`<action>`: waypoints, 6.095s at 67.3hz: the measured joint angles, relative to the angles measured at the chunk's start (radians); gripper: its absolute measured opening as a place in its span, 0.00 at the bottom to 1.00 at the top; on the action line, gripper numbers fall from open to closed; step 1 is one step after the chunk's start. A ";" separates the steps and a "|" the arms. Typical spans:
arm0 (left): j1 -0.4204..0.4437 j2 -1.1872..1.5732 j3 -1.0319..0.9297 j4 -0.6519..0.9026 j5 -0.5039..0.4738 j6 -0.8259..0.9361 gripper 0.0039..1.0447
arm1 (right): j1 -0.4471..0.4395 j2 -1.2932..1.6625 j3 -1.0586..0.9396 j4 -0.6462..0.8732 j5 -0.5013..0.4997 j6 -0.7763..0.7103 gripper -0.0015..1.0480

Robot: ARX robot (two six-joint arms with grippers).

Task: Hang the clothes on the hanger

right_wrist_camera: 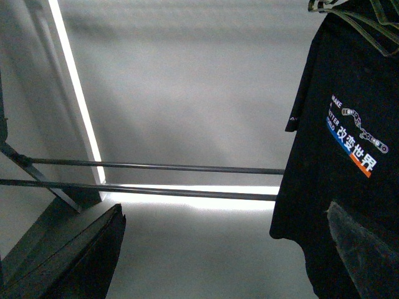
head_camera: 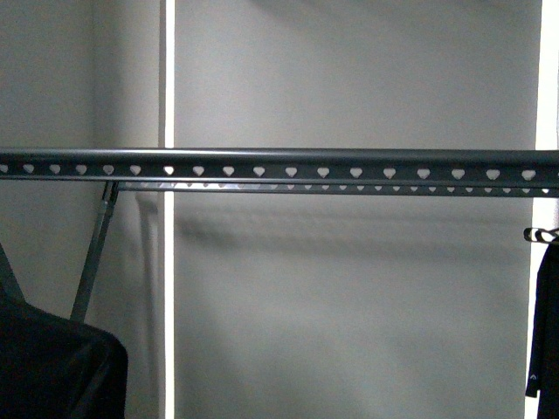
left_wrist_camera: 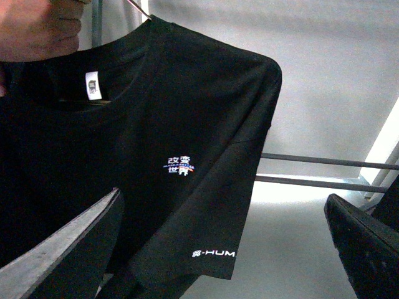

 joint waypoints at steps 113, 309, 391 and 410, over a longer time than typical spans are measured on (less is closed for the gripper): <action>-0.187 1.672 1.138 0.213 -0.706 -0.904 0.91 | 0.000 0.000 0.000 0.000 0.000 0.000 0.93; -0.169 1.444 1.034 0.011 0.604 1.701 0.04 | -0.220 0.209 0.090 -0.055 -0.470 -0.172 0.93; -0.170 1.445 1.034 0.012 0.605 1.706 0.04 | -0.176 1.468 0.782 0.594 -0.856 -1.546 0.93; -0.170 1.445 1.034 0.012 0.605 1.706 0.04 | -0.148 1.569 0.912 0.568 -0.762 -1.518 0.92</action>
